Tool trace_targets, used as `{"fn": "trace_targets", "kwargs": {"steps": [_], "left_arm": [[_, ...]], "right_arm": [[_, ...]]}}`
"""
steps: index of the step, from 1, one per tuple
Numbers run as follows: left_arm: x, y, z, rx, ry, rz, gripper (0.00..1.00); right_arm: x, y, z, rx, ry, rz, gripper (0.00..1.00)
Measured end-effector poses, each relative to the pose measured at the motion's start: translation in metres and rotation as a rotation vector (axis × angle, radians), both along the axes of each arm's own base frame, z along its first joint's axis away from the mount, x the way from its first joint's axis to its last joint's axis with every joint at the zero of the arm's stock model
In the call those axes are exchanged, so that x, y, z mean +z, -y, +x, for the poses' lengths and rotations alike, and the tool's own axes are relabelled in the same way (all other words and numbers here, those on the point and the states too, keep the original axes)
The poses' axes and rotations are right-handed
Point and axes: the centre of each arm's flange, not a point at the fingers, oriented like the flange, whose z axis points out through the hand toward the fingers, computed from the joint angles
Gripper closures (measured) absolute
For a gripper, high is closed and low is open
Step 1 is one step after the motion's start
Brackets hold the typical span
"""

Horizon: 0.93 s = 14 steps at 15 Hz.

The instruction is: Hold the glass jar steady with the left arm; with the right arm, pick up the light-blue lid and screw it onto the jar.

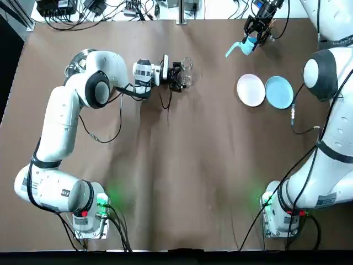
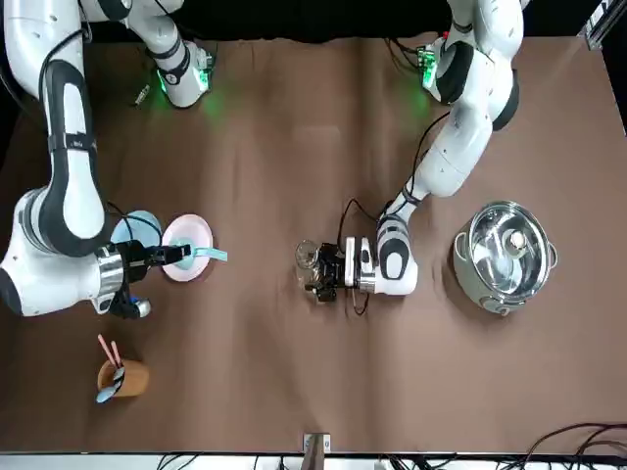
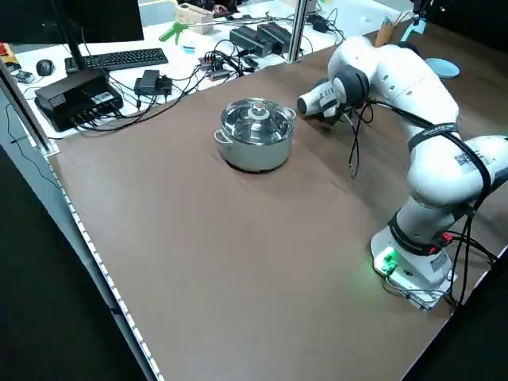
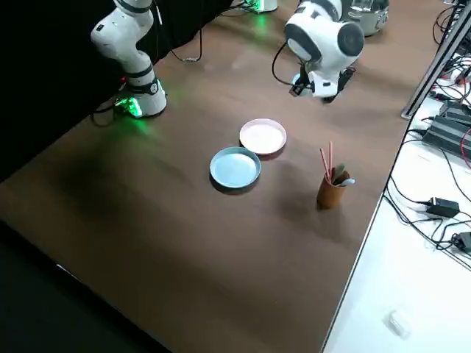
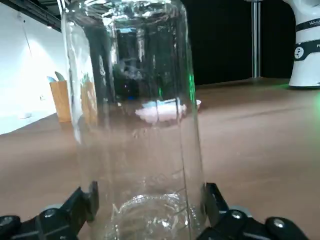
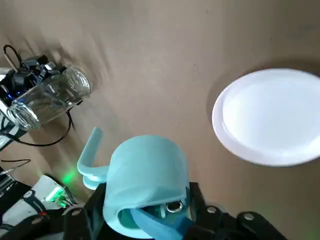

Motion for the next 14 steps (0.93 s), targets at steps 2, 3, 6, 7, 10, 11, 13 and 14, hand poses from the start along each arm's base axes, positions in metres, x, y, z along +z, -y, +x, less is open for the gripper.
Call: {"fn": "trace_targets", "kwargs": {"steps": [2,3,6,7,10,11,13,14], "left_arm": [[0.0,0.0,0.0,0.0,0.0,0.0,0.05],[0.0,0.0,0.0,0.0,0.0,0.0,0.05],[0.0,0.0,0.0,0.0,0.0,0.0,0.05],[0.0,0.0,0.0,0.0,0.0,0.0,0.05],[0.0,0.0,0.0,0.0,0.0,0.0,0.05],[0.0,0.0,0.0,0.0,0.0,0.0,0.05],[0.0,0.0,0.0,0.0,0.0,0.0,0.05],[0.0,0.0,0.0,0.0,0.0,0.0,0.05]], "right_arm": [[0.013,-0.01,0.0,-0.039,-0.032,-0.033,0.31],[0.019,-0.017,-0.001,-0.058,-0.042,-0.051,0.31],[0.043,-0.05,-0.007,-0.143,-0.079,-0.133,0.31],[0.05,-0.06,-0.01,-0.175,-0.092,-0.168,0.31],[0.075,-0.093,-0.013,-0.285,-0.108,-0.254,0.31],[0.083,-0.103,-0.014,-0.312,-0.106,-0.267,0.31],[0.096,-0.129,-0.015,-0.367,-0.087,-0.283,0.31],[0.1,-0.145,-0.016,-0.392,-0.071,-0.285,0.31]]}}
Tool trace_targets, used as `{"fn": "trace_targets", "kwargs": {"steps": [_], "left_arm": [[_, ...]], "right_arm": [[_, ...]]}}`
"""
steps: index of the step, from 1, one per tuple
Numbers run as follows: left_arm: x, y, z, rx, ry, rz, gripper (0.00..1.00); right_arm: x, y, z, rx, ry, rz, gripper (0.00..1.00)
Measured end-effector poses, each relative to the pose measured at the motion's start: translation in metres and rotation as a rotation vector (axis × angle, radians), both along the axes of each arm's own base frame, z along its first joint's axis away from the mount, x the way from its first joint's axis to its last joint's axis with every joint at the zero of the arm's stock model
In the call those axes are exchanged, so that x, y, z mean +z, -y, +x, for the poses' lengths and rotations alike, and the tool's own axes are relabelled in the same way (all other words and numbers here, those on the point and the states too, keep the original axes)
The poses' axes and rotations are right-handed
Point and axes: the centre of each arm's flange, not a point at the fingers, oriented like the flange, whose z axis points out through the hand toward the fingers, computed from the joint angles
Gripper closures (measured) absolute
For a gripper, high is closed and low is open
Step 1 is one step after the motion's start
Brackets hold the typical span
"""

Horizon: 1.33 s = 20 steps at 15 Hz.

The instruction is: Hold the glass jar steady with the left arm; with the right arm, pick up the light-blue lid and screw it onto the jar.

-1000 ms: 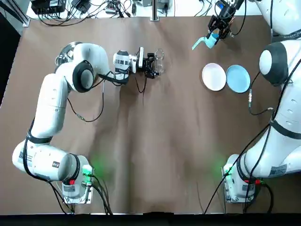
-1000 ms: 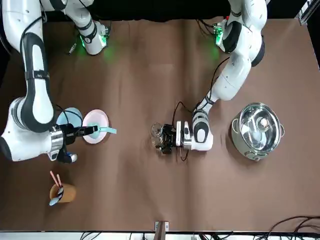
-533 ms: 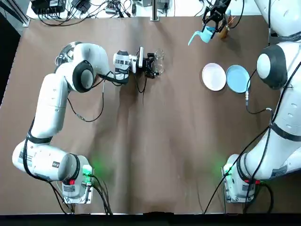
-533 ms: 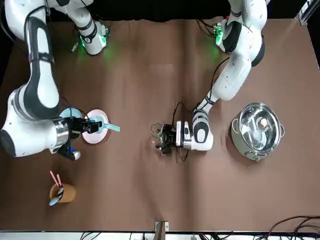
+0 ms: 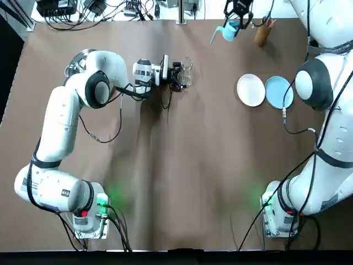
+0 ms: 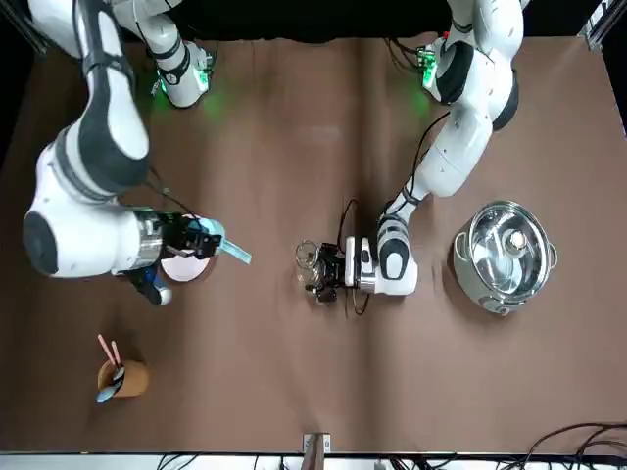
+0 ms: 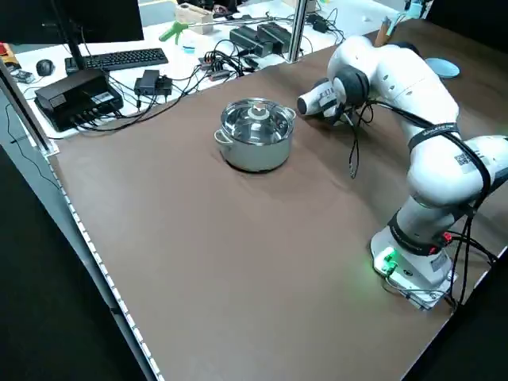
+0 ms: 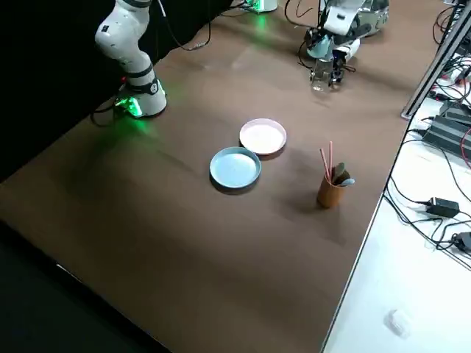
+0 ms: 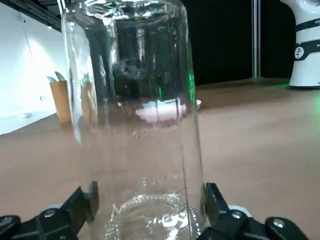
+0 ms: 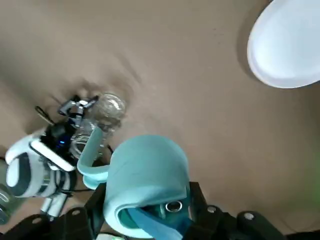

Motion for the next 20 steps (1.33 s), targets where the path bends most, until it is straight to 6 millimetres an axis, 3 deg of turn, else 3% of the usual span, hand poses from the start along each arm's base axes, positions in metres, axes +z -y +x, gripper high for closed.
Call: {"fn": "trace_targets", "kwargs": {"steps": [5,9,15,20], "left_arm": [[0.0,0.0,0.0,0.001,0.001,0.0,0.05],[0.001,0.0,0.001,0.001,0.002,0.001,0.05],[0.001,0.0,0.001,0.002,0.003,0.002,0.05],[0.001,0.0,0.001,0.002,0.003,0.002,0.05]], "right_arm": [[0.004,-0.088,-0.015,-0.062,0.09,-0.006,0.31],[-0.023,-0.143,-0.024,-0.077,0.128,-0.013,0.31],[-0.078,-0.194,-0.033,-0.058,0.162,-0.03,0.31],[-0.098,-0.21,-0.039,-0.051,0.165,-0.056,0.31]]}}
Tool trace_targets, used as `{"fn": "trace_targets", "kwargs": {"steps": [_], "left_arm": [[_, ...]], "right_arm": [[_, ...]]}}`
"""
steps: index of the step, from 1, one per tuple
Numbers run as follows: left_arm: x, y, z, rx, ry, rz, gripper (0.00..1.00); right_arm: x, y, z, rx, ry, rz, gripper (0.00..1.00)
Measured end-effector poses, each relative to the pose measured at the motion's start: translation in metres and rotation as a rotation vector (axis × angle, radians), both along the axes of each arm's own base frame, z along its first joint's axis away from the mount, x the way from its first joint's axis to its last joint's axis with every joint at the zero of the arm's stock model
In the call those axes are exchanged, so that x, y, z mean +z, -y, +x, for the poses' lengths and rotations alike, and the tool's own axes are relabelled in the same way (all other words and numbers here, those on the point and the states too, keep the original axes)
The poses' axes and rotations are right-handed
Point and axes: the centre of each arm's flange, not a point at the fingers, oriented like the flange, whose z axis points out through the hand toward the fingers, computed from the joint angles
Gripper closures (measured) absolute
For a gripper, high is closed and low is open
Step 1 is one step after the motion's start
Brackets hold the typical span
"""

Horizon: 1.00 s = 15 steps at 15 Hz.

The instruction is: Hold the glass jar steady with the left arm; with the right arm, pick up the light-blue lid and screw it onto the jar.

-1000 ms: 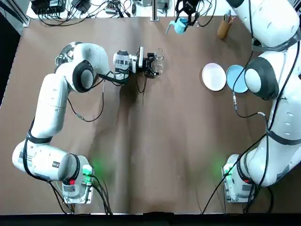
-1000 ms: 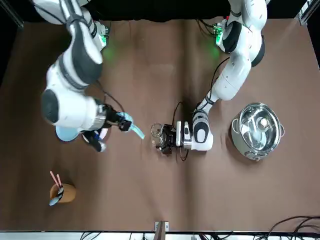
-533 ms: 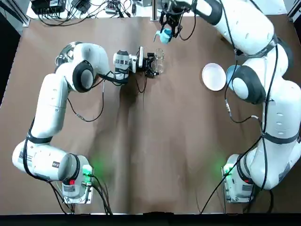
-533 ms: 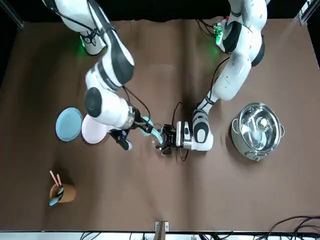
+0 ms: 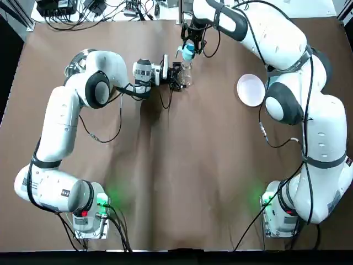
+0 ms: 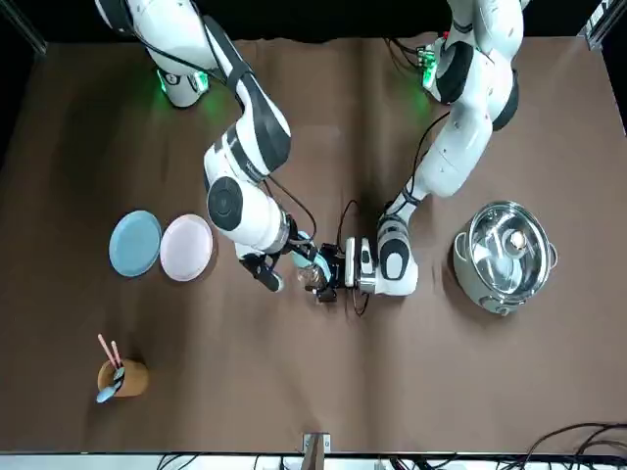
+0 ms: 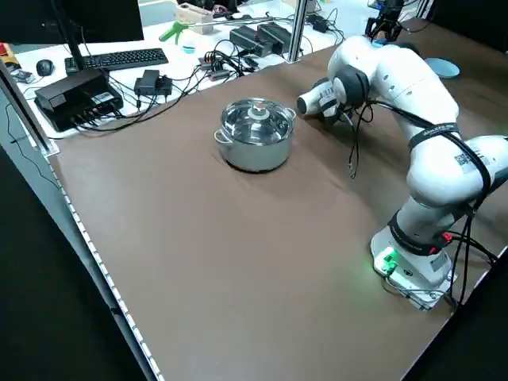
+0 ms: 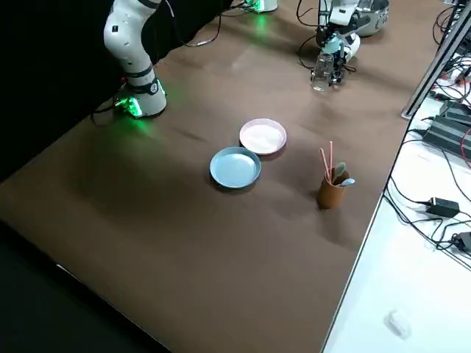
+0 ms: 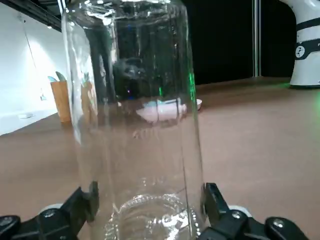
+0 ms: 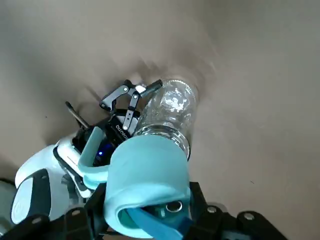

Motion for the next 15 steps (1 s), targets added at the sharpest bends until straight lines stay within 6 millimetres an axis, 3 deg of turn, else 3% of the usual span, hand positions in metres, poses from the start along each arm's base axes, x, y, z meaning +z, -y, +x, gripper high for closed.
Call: {"fn": "trace_targets", "kwargs": {"steps": [7,15], "left_arm": [[0.0,0.0,0.0,0.0,0.0,0.0,0.05],[0.0,-0.001,0.001,0.001,0.001,0.001,0.05]], "right_arm": [[-0.019,-0.005,0.0,0.003,-0.002,-0.017,0.31],[-0.026,-0.006,-0.002,0.006,-0.011,-0.025,0.31]]}}
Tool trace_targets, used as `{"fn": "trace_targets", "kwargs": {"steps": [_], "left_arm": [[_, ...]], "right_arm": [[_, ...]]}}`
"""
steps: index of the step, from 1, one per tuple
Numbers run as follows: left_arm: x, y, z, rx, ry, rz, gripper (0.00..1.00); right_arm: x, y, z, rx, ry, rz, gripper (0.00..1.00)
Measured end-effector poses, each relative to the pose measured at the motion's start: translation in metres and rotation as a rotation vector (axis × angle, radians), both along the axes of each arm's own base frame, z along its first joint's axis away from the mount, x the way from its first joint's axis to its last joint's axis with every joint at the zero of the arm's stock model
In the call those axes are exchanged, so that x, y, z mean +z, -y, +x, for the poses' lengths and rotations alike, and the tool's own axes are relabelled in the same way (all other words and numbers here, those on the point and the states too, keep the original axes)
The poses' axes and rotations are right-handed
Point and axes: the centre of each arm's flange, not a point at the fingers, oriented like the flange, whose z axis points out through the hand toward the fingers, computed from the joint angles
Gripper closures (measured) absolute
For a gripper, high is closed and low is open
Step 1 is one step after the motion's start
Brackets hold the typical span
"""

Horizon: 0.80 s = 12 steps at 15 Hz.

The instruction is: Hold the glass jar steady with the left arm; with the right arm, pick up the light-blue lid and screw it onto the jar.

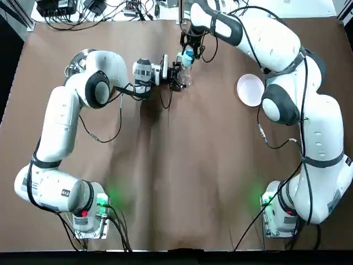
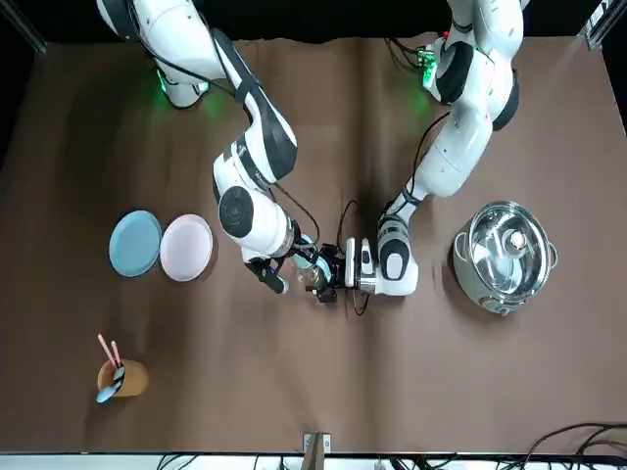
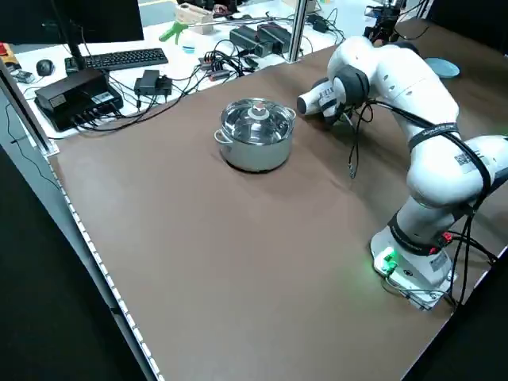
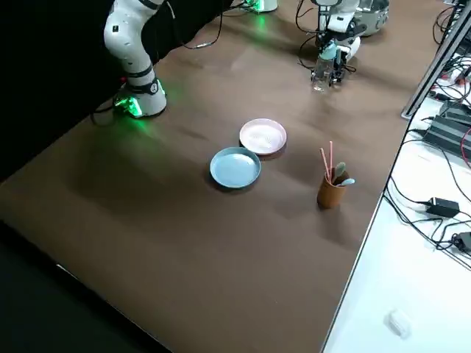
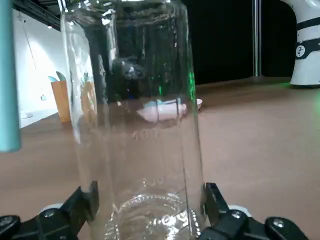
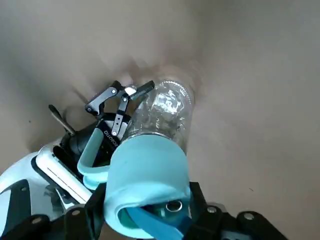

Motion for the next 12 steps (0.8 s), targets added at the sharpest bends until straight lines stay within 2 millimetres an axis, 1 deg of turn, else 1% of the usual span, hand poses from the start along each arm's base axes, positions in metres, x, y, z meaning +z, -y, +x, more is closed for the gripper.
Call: {"fn": "trace_targets", "kwargs": {"steps": [4,12], "left_arm": [[0.0001,-0.0002,0.0003,0.0,0.001,0.0,0.05],[0.0001,-0.0002,0.0004,0.001,0.001,0.0,0.05]], "right_arm": [[-0.0047,0.0,-0.0015,0.001,-0.008,-0.005,0.31],[-0.0092,-0.0062,-0.0038,0.004,0.001,-0.002,0.31]]}}
